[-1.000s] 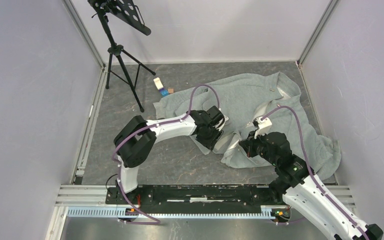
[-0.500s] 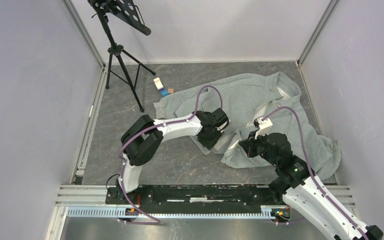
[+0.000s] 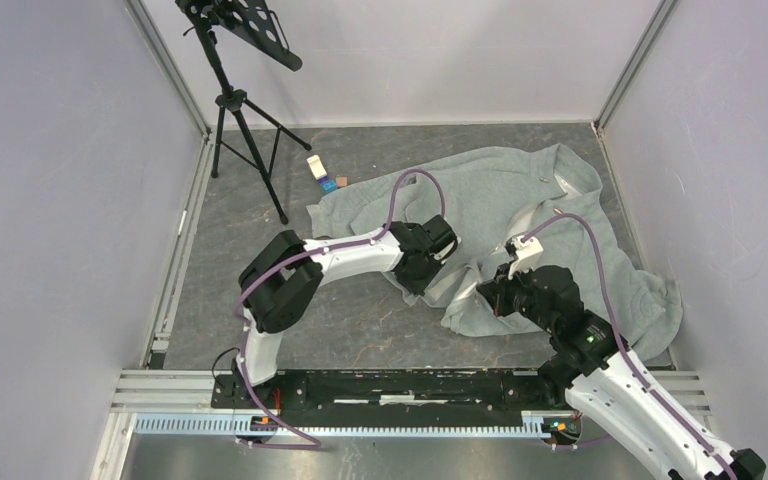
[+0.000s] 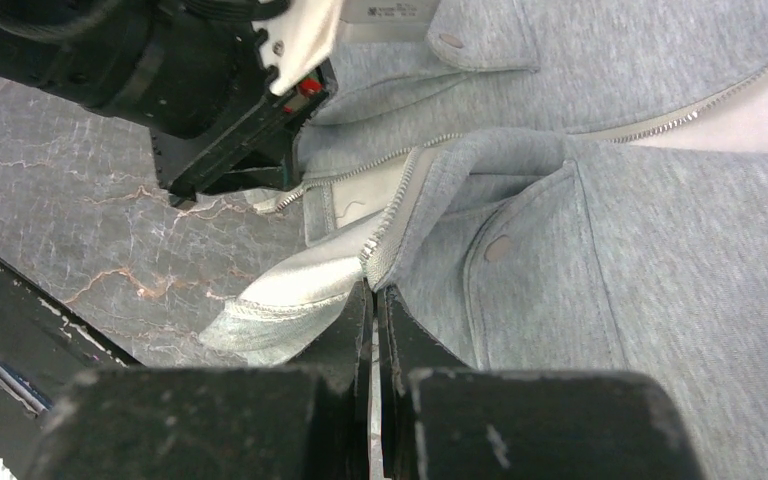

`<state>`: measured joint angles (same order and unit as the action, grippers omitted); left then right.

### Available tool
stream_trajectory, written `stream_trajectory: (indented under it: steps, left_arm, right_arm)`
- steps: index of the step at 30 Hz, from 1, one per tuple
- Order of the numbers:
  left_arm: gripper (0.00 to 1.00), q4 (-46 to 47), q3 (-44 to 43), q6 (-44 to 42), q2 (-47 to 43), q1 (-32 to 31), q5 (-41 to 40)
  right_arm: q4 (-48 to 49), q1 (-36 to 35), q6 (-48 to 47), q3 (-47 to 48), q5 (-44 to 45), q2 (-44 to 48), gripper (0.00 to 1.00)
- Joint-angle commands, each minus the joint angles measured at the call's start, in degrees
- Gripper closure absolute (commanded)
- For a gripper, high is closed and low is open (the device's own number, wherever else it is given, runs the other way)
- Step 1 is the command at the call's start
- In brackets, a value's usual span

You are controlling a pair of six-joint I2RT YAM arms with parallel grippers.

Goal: Zip up the jacket

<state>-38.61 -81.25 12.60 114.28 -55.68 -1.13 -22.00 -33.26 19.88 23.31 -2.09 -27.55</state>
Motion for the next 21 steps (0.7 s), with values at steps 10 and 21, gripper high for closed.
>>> stream_trajectory:
  steps: [10, 21]
  left_arm:
    - [0.93, 16.60, 10.48, 1.88, -19.34, 1.00, 7.63]
    - [0.98, 51.55, 31.33, 10.42, -32.99, 2.41, 6.38]
  right_arm:
    - [0.47, 0.12, 1.48, 4.19, -2.02, -3.58, 1.00]
    - [11.71, -0.03, 26.73, 3.38, -5.00, -15.45, 1.00]
